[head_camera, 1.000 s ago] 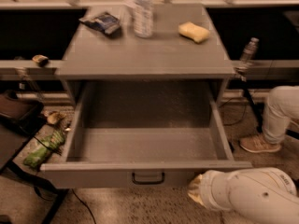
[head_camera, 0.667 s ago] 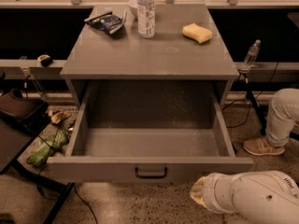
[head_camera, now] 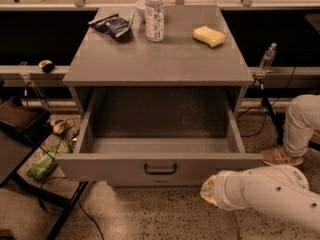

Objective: Close top drawer

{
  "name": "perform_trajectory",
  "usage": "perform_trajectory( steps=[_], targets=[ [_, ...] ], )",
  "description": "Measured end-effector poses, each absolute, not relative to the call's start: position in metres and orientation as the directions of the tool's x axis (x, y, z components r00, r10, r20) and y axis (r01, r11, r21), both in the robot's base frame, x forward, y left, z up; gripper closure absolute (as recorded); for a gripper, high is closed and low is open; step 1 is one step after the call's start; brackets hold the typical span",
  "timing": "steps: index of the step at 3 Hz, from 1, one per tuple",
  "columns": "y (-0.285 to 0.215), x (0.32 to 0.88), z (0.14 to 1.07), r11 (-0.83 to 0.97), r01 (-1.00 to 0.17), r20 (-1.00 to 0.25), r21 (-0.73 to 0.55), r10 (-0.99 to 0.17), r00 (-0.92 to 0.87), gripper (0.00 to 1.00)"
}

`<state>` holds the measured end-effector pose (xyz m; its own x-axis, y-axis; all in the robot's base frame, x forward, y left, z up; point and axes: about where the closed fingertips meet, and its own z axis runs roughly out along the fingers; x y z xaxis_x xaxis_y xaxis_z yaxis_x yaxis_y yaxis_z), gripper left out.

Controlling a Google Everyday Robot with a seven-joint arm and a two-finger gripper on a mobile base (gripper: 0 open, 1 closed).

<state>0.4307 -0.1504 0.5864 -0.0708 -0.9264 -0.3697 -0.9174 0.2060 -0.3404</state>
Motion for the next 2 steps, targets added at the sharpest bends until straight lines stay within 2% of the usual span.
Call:
perform_trajectory(
  steps=[1, 2],
  targets=[
    [-0.1507, 0.4745, 0.591, 0.168, -0.911, -0.36, -0.376, -0.933, -0.024, 1.0],
    [-0.1508, 0.4747, 0.5911, 0.168, -0.911, -0.36, -0.376, -0.933, -0.024, 1.0]
  ],
)
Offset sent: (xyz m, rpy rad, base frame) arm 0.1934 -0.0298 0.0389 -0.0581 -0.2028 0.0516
